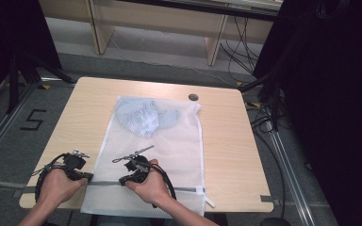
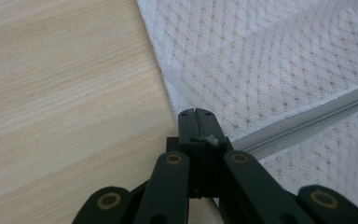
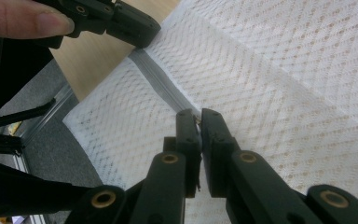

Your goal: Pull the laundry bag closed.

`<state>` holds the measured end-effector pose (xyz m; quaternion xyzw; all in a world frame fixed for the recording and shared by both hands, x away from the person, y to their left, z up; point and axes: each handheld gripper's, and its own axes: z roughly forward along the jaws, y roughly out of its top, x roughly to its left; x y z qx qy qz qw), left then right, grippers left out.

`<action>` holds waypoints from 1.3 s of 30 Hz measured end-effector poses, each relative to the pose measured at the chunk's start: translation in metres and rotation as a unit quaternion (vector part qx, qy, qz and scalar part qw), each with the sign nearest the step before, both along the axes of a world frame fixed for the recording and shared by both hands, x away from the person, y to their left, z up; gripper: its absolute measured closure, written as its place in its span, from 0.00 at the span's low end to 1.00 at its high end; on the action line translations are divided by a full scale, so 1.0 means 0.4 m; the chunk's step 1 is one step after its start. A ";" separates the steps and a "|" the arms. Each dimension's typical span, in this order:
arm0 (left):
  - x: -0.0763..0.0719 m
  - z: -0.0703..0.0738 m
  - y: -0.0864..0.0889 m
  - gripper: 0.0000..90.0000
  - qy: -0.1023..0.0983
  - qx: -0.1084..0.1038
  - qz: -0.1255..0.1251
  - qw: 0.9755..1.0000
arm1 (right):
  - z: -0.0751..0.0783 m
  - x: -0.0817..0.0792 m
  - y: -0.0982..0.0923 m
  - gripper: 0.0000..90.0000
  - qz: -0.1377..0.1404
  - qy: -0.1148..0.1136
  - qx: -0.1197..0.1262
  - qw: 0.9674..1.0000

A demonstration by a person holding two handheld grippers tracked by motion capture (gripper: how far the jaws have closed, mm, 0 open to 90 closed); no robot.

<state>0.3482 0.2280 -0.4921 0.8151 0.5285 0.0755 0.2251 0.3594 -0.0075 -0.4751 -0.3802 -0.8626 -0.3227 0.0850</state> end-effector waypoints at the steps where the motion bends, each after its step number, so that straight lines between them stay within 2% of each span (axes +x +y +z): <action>1: 0.000 0.000 -0.001 1.00 0.000 -0.002 0.003 1.000 | 0.000 0.001 -0.001 0.97 0.000 0.000 0.000 1.000; 4: 0.000 0.000 0.001 1.00 0.006 -0.005 0.002 1.000 | 0.001 0.001 -0.003 0.97 0.003 0.001 0.001 1.000; 6: -0.001 -0.003 0.000 1.00 -0.004 -0.010 0.005 1.000 | 0.000 0.001 -0.005 0.97 0.002 -0.001 0.000 1.000; 8: 0.000 0.000 0.001 1.00 0.006 -0.005 0.002 1.000 | -0.001 0.000 -0.005 0.97 -0.002 -0.004 -0.002 1.000; 10: -0.001 -0.003 0.000 1.00 -0.004 -0.010 0.006 1.000 | -0.001 -0.001 -0.008 0.97 -0.001 -0.001 -0.003 1.000; 12: -0.001 -0.001 0.000 1.00 0.000 -0.005 0.005 1.000 | 0.000 0.001 -0.010 0.97 0.002 -0.007 -0.001 1.000; 13: 0.000 0.001 0.001 1.00 0.006 -0.005 0.002 1.000 | 0.001 -0.001 -0.011 0.97 -0.002 -0.002 -0.002 1.000; 17: 0.001 0.001 0.001 1.00 0.006 -0.004 0.002 1.000 | 0.005 0.002 -0.018 0.97 0.003 -0.006 -0.001 1.000; 19: 0.001 0.001 0.001 1.00 0.006 -0.005 0.002 1.000 | 0.008 -0.001 -0.018 0.97 -0.006 0.001 -0.003 1.000; 20: 0.000 -0.003 0.000 1.00 -0.003 -0.009 0.005 1.000 | 0.009 -0.001 -0.018 0.97 -0.003 0.001 -0.002 1.000; 21: 0.000 -0.003 0.000 1.00 -0.004 -0.010 0.006 1.000 | 0.010 -0.001 -0.020 0.97 -0.004 -0.002 -0.003 1.000; 23: 0.000 0.001 0.000 1.00 0.006 -0.004 0.002 1.000 | 0.010 0.002 -0.024 0.97 0.002 -0.006 -0.002 1.000; 25: 0.001 0.002 0.001 1.00 0.008 0.000 -0.003 1.000 | 0.012 0.001 -0.027 0.97 -0.004 0.000 -0.003 1.000; 39: 0.001 0.001 0.001 1.00 0.006 -0.003 0.000 1.000 | 0.012 0.002 -0.045 0.97 -0.007 -0.003 -0.005 1.000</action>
